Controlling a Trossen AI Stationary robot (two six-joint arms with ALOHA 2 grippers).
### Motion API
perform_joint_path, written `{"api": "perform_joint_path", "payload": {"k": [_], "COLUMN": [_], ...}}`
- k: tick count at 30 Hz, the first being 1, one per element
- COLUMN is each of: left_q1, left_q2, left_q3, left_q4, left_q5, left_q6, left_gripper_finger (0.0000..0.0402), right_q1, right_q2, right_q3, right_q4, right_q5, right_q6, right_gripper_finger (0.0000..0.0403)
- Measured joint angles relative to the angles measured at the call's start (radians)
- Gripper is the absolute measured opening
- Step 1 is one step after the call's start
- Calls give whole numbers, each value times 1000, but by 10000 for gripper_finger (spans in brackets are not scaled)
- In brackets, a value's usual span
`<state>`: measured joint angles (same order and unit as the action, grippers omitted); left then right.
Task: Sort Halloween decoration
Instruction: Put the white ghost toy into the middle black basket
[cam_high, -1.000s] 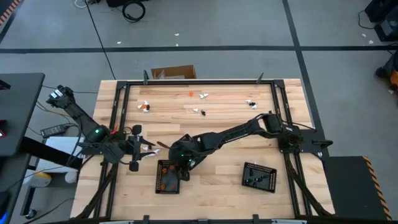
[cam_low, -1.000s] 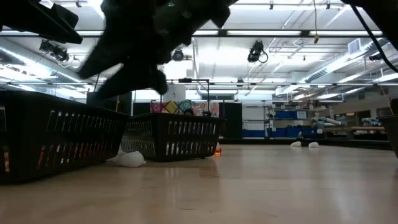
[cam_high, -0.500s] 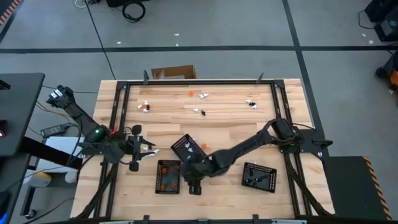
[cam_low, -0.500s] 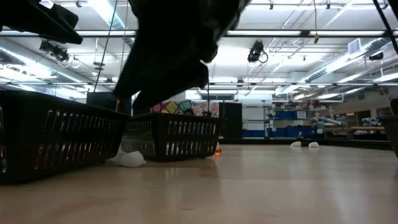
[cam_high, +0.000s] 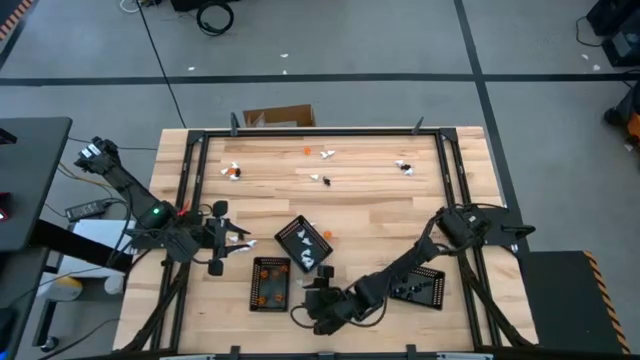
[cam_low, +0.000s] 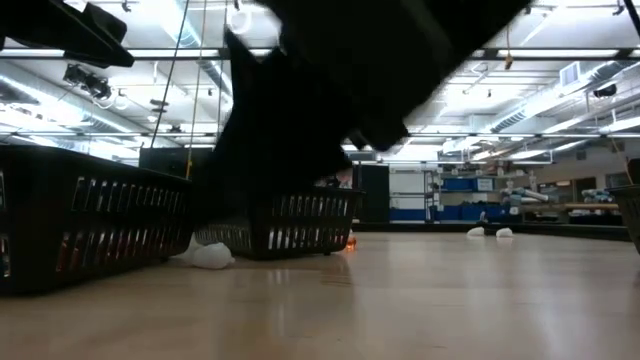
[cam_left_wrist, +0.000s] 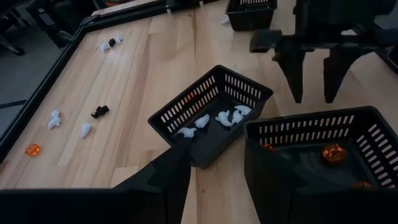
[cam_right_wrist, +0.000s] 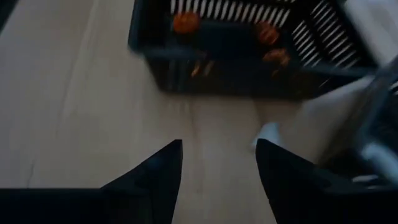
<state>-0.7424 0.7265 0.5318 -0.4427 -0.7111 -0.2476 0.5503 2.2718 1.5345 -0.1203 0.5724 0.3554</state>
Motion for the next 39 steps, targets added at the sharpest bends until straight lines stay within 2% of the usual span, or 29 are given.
{"api": "perform_joint_path", "payload": {"k": [4, 9, 15, 21, 26, 33, 39], "left_q1": [0, -1, -1, -1, -1, -1, -1], "left_q2": [0, 0, 0, 0, 0, 0, 0], "left_q3": [0, 0, 0, 0, 0, 0, 0], "left_q4": [5, 6, 2, -2, -4, -10, -14], "left_q5": [0, 0, 0, 0, 0, 1, 1], "left_q6": [6, 5, 6, 7, 7, 7, 7], "left_gripper_finger": [155, 155, 155, 155, 155, 155, 155], "right_q1": [-26, -37, -47, -77, -109, -123, -133], "right_q2": [34, 32, 27, 34, 55, 62, 62], "right_q3": [1, 0, -1, -5, -42, -41, -40], "right_q4": [8, 16, 30, 65, 178, 206, 197], "right_q5": [-51, 35, 39, -6, -23, -43, -83], "right_q6": [41, -40, -60, -36, -72, -149, -140], "right_gripper_finger": [209, 209, 209, 209, 206, 182, 137]}}
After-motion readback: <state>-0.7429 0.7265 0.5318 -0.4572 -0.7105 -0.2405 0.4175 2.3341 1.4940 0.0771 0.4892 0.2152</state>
